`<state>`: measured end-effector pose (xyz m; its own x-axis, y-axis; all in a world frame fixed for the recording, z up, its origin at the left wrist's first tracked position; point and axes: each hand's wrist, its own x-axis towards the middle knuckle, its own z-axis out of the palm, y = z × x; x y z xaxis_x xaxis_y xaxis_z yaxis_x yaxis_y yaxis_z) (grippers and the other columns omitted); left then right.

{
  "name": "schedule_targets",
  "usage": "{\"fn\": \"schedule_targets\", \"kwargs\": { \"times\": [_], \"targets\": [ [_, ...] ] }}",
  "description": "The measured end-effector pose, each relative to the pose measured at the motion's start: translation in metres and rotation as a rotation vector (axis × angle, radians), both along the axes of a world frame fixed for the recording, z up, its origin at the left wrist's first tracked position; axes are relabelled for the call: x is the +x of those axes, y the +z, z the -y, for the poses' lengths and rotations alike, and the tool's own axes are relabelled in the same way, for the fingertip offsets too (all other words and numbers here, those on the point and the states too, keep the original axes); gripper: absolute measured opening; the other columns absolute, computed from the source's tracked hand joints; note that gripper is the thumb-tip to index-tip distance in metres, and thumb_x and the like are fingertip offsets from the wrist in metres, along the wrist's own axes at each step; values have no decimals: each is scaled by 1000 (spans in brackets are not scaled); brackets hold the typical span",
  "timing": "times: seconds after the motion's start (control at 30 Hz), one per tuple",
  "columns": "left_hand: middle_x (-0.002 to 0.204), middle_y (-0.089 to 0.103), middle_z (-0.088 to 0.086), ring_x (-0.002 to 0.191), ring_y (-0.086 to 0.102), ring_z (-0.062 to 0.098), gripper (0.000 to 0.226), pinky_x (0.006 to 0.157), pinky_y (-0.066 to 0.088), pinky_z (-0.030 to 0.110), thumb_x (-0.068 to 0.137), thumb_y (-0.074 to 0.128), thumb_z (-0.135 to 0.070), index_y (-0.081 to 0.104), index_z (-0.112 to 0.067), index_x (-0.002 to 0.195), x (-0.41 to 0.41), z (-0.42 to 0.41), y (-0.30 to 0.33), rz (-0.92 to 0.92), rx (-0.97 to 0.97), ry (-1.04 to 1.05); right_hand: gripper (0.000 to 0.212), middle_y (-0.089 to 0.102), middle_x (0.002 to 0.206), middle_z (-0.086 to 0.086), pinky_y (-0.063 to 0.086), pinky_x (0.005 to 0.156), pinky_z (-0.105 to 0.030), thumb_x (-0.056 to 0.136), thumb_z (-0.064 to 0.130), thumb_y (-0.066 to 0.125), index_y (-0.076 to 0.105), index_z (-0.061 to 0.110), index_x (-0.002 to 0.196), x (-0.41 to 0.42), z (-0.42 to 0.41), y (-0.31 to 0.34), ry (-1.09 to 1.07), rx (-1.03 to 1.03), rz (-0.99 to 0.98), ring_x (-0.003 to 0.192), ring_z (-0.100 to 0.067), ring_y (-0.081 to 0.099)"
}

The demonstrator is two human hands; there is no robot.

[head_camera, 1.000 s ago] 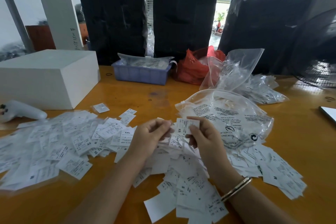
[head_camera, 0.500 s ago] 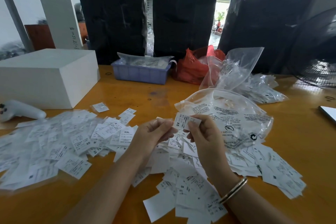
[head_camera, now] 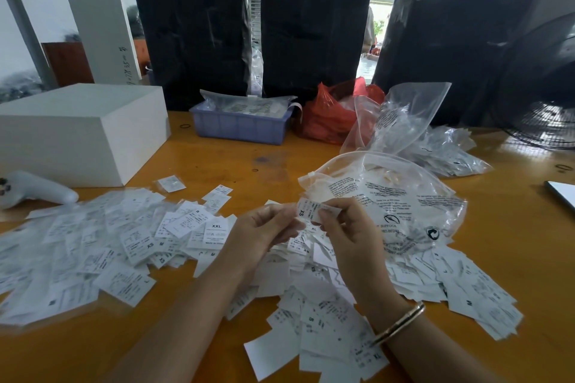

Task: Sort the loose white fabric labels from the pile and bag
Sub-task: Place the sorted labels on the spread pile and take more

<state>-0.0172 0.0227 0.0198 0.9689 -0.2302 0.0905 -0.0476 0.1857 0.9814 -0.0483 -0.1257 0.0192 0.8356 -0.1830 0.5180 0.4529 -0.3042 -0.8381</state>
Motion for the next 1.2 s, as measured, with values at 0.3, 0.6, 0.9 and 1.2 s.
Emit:
{"fn": "schedule_targets", "kwargs": {
  "times": [0.3,0.6,0.9,1.2],
  "targets": [
    [82,74,-6,72,65,3,33,69,50,18,58,66,-59,76,-35,78,1,-3,-1,48,61,44,19,67,73,8,44,50,-24,91,11,58,60,28,83,2,1,-2,-13,47,-22,57,-8,56],
    [84,74,-5,74,65,3,32,67,51,15,63,63,-57,77,-32,78,3,-3,-3,55,68,30,13,71,79,1,52,61,-19,91,7,58,63,19,90,2,-1,-4,75,284,-62,69,-10,65],
    [87,74,5,77,66,12,37,74,54,23,64,67,-57,77,-27,83,6,-3,-6,43,71,35,16,68,76,-9,52,64,-52,90,10,61,63,26,87,5,-2,-9,94,54,-116,73,-35,63],
    [83,74,-3,72,64,8,16,65,52,16,79,66,-40,76,-37,91,5,-4,-5,103,198,-18,25,50,56,-6,50,59,-26,91,21,62,48,40,100,6,-4,-9,120,-72,-210,64,-25,62]
  ]
}}
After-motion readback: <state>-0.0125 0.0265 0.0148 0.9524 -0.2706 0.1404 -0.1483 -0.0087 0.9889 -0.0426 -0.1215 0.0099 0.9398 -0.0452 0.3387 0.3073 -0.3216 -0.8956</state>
